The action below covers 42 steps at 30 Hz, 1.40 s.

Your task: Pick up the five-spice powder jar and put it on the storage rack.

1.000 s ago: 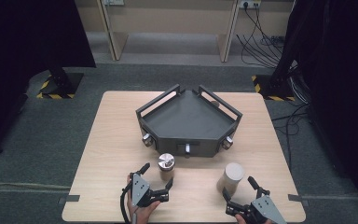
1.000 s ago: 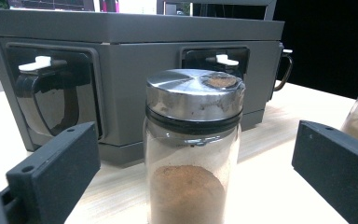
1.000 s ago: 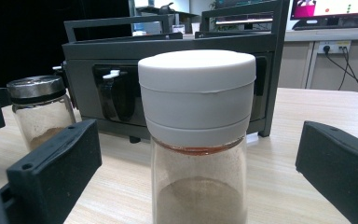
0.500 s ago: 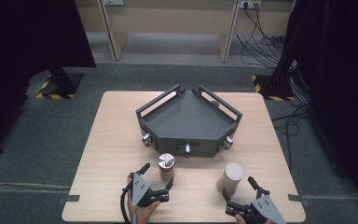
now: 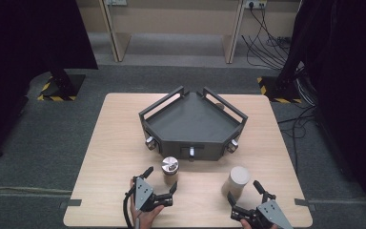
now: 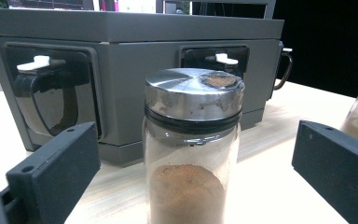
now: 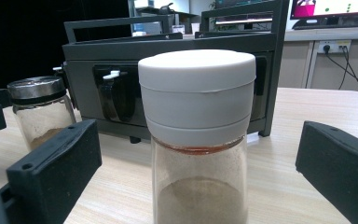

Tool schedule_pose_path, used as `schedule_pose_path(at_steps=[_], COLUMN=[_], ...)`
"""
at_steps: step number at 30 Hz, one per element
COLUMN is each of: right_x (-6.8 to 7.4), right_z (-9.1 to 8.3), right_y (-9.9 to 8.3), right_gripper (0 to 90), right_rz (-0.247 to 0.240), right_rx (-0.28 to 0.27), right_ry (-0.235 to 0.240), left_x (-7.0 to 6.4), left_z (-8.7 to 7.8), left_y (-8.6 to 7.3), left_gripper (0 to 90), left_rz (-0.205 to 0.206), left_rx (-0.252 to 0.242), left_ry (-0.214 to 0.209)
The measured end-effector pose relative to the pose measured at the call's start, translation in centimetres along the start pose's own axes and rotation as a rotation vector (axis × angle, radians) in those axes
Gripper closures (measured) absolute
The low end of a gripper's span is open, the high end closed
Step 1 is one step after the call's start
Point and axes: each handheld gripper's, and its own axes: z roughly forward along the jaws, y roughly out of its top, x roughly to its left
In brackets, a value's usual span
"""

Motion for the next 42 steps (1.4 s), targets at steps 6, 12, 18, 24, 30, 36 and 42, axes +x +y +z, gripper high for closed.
schedule_pose_path(at_steps=[6,12,18,24,30,36,42], right_x=[-0.18,-0.24,-0.27,-0.28,-0.28,-0.23,-0.17], right_z=[0.01,0.06,0.07,0.04,0.03,-0.04,-0.12], right_y=[-0.07,-0.08,-0.07,-0.09,-0.1,-0.08,-0.06], right_gripper=[0.4,0.4,0.4,0.4,0.4,0.4,0.4], right_rz=[0.005,0.006,0.005,0.007,0.006,0.005,0.007], right_rx=[-0.006,-0.005,-0.005,-0.008,-0.009,-0.011,-0.013], right_ry=[0.004,0.009,0.013,0.01,0.01,0.007,0.001], left_x=[0.05,0.06,0.09,0.05,0.05,0.08,0.03], left_z=[-0.01,-0.04,0.02,0.02,0.0,0.0,0.02], left_y=[-0.01,-0.07,0.03,0.04,0.01,0.01,0.04], left_gripper=[0.3,0.3,0.3,0.3,0.3,0.3,0.3], left_rz=[0.0,0.0,-0.001,0.0,0.001,-0.001,0.004], left_rx=[-0.001,-0.004,0.002,0.002,0.001,0.0,0.002], left_ry=[-0.003,-0.002,-0.005,-0.003,-0.003,-0.004,-0.003])
